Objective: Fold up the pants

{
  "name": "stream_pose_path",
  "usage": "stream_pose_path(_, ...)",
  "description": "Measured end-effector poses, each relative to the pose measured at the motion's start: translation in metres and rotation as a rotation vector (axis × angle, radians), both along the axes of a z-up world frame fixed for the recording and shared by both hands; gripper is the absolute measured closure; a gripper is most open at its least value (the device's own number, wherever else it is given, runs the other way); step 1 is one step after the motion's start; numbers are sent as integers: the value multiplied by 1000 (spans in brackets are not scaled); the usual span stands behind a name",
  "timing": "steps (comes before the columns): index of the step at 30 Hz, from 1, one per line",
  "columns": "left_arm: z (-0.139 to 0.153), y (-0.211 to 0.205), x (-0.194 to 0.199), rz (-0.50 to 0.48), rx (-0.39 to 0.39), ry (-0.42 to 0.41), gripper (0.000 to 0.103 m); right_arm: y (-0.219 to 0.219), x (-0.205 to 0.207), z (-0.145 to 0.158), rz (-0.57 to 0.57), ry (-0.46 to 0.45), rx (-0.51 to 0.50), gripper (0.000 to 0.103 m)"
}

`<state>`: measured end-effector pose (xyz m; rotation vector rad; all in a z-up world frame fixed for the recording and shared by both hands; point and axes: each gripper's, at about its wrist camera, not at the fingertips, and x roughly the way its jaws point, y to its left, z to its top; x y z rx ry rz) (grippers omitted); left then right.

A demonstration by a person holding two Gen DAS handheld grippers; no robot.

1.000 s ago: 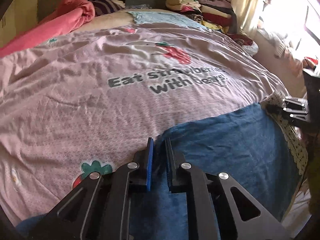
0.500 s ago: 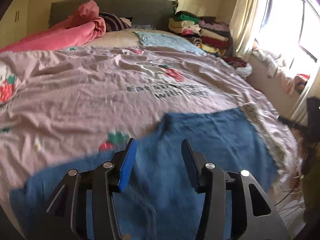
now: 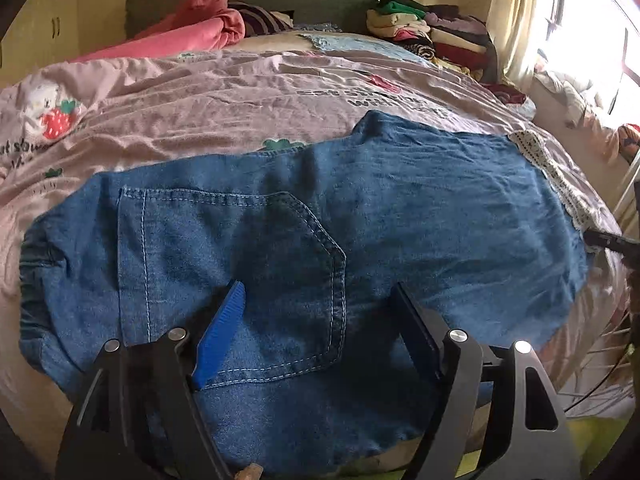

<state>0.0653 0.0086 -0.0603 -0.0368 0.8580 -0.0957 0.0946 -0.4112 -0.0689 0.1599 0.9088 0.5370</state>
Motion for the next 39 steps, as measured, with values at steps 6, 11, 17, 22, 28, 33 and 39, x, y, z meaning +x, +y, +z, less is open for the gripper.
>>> stream_pose_path(6,1,5,-1,5,-16,4,29,16,-13,23,-27,-21,-214,88)
stream_pose_path(11,-1,3,2,3,-18,5,29,21,-12,12,-59,4,-351,87)
stream_pose_path(17,-2,6,0,2,-39,-5,29,6,-10,15,-113,8,-341,62)
stream_pose_path(22,-1,9,-1,1,-68,-16,29,-3,-14,27,-142,-7,-321,55)
stream_pose_path(28,13,18,-10,33,-110,-36,20,-5,-23,54,-201,-114,-319,40)
stream_pose_path(33,37,20,-17,45,-104,-92,11,25,-29,67,-114,-211,-329,34)
stream_pose_path(39,44,1,-12,-10,-88,-87,5,94,-21,54,59,-257,-351,33)
